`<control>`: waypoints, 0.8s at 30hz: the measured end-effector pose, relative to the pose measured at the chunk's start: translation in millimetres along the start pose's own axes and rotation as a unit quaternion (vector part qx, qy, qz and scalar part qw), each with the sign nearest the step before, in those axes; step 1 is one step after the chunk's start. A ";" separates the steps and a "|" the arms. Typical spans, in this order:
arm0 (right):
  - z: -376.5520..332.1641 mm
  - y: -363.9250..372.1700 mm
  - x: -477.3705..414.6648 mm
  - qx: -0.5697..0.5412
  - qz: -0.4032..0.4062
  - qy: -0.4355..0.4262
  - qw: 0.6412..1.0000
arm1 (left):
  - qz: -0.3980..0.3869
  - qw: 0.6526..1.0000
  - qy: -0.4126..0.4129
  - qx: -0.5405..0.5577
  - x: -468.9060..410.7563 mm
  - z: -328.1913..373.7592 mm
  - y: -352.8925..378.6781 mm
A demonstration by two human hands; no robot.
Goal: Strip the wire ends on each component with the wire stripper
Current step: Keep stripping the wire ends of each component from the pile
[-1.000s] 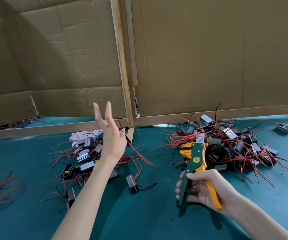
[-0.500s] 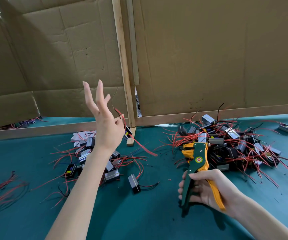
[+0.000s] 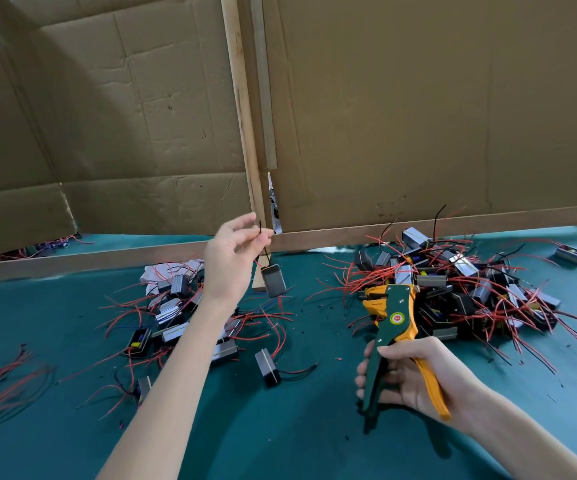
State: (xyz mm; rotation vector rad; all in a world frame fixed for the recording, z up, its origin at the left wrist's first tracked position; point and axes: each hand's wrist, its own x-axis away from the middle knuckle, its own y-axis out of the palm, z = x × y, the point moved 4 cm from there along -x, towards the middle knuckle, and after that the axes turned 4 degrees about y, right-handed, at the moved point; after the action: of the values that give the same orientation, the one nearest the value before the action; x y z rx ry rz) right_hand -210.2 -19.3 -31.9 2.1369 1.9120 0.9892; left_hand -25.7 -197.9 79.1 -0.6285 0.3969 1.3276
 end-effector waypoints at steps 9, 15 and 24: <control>-3.6 3.6 0.9 0.018 -0.052 -0.044 0.997 | -0.166 0.983 0.050 -0.054 24.7 11.9 46.9; -4.5 10.3 5.3 0.074 -0.126 -0.088 0.985 | -0.212 0.976 0.039 -0.018 29.3 26.6 50.6; -6.5 18.7 13.1 0.093 -0.150 -0.084 0.981 | -0.318 0.947 0.010 0.048 39.6 38.4 62.2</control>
State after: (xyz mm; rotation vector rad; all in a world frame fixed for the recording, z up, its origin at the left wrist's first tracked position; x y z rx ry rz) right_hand -197.8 -13.1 -12.6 1.8685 2.2250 0.5768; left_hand -81.1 -136.2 72.7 -0.6193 0.2413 0.6810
